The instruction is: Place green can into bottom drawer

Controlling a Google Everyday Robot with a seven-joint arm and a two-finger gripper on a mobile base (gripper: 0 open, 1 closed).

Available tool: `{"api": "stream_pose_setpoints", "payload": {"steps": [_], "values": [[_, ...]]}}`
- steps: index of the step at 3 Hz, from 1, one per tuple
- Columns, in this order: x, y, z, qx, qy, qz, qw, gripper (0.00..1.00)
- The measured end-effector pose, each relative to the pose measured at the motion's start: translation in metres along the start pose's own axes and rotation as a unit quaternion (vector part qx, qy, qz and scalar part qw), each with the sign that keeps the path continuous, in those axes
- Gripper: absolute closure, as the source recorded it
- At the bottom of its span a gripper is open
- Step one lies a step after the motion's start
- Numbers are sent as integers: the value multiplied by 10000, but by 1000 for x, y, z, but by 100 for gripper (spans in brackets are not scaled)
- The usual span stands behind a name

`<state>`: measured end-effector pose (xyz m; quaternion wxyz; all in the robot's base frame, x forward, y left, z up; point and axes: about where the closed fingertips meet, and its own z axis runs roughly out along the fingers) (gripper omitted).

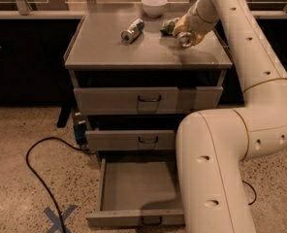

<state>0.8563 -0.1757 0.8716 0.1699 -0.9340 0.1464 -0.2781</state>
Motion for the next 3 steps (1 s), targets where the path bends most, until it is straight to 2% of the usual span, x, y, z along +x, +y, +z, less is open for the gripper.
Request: {"api": "stream_pose_setpoints", "payload": {"steps": [1, 2, 3], "values": [[-2, -14, -17, 438, -65, -124, 9989, 100], [-36, -14, 3, 566, -706, -24, 9959, 100], [-36, -14, 3, 566, -705, -24, 9959, 100]]}}
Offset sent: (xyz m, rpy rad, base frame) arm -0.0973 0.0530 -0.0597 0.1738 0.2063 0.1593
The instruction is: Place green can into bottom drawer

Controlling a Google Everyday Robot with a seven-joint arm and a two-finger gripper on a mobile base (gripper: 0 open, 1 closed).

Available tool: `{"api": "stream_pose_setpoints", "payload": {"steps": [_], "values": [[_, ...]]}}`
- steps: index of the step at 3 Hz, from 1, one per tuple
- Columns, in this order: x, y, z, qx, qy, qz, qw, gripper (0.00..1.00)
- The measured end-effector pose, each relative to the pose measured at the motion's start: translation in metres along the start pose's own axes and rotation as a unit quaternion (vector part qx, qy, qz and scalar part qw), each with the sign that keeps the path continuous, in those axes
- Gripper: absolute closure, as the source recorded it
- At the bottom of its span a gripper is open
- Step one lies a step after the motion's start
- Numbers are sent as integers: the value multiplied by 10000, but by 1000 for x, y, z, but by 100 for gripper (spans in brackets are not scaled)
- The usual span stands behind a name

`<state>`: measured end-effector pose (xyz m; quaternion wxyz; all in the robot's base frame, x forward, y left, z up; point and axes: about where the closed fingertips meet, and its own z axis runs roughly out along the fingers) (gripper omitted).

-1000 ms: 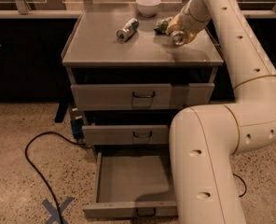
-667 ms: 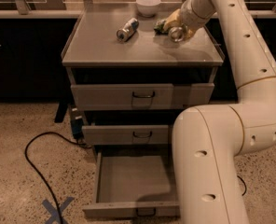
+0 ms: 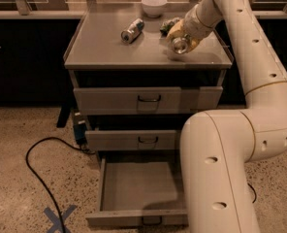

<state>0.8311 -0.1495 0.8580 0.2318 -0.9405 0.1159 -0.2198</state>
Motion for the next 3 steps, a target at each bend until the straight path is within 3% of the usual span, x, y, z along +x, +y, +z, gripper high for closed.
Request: {"api": "stream_pose_setpoints", "payload": {"steps": [1, 2, 3], "values": [[8, -41, -20, -196, 252, -294, 9991, 100], [8, -85, -71, -203, 465, -486, 9975, 100], [-13, -141, -148, 143, 512, -525, 9972, 100]]}}
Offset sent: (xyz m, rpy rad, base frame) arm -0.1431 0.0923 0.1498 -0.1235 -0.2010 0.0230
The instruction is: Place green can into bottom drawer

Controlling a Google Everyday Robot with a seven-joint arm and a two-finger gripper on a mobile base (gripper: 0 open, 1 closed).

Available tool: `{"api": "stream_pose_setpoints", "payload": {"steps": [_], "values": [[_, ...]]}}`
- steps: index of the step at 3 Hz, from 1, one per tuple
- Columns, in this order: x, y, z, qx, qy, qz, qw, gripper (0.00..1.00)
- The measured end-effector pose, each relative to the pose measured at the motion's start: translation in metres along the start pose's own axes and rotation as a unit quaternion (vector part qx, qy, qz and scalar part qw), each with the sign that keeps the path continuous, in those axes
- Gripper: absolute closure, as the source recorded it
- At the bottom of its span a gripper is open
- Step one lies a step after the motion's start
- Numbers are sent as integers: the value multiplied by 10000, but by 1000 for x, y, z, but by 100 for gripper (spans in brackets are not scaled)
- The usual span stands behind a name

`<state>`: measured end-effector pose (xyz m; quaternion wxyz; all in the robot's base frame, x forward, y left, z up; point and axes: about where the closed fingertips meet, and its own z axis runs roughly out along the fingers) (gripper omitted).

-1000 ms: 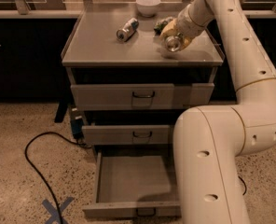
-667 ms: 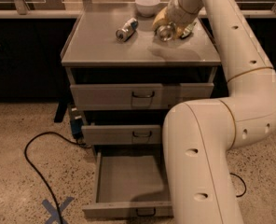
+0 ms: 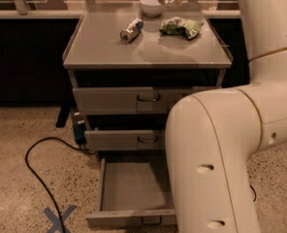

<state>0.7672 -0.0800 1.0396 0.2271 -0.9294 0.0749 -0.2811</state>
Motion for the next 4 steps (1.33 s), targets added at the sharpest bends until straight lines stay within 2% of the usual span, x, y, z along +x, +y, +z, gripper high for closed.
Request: {"api": "stream_pose_setpoints", "payload": {"steps": [1, 2, 3, 4], "values": [[-22, -43, -77, 397, -102, -54, 9991, 100], [-35, -77, -133, 952, -24, 46, 9954, 100], [-43, -78, -152, 1463, -79, 620, 9873, 100], [-46, -95, -152, 1862, -99, 887, 9785, 100]]}}
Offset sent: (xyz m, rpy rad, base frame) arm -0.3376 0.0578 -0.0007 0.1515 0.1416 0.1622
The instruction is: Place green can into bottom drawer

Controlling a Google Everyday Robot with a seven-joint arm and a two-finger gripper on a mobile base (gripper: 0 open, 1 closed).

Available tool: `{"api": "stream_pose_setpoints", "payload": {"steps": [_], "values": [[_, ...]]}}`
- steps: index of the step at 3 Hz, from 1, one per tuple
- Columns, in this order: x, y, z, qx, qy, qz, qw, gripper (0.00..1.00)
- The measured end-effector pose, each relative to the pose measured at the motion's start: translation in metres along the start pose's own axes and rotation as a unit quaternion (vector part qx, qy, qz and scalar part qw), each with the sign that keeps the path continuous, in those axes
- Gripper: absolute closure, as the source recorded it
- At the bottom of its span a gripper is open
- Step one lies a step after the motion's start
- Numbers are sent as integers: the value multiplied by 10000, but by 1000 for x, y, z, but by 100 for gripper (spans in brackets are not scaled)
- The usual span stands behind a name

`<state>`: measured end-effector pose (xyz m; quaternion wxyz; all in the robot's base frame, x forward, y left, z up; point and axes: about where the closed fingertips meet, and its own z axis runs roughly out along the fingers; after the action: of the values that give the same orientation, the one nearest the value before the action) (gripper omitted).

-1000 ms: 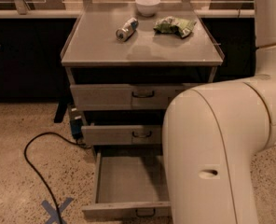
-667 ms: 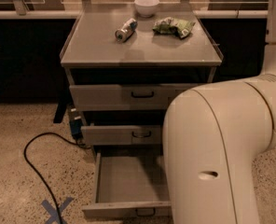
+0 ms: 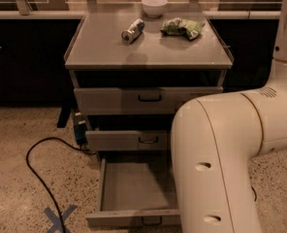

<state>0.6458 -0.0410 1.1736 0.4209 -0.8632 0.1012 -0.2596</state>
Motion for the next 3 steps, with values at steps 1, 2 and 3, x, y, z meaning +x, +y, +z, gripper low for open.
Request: {"api": "stream_pose_setpoints", "payload": {"steps": [1, 2, 3], "values": [[5, -3, 6, 99, 63, 12, 9999, 100], [7, 27, 19, -13, 45, 214, 9998, 100], [-2, 78, 47, -225, -35, 655, 9976, 100]]}}
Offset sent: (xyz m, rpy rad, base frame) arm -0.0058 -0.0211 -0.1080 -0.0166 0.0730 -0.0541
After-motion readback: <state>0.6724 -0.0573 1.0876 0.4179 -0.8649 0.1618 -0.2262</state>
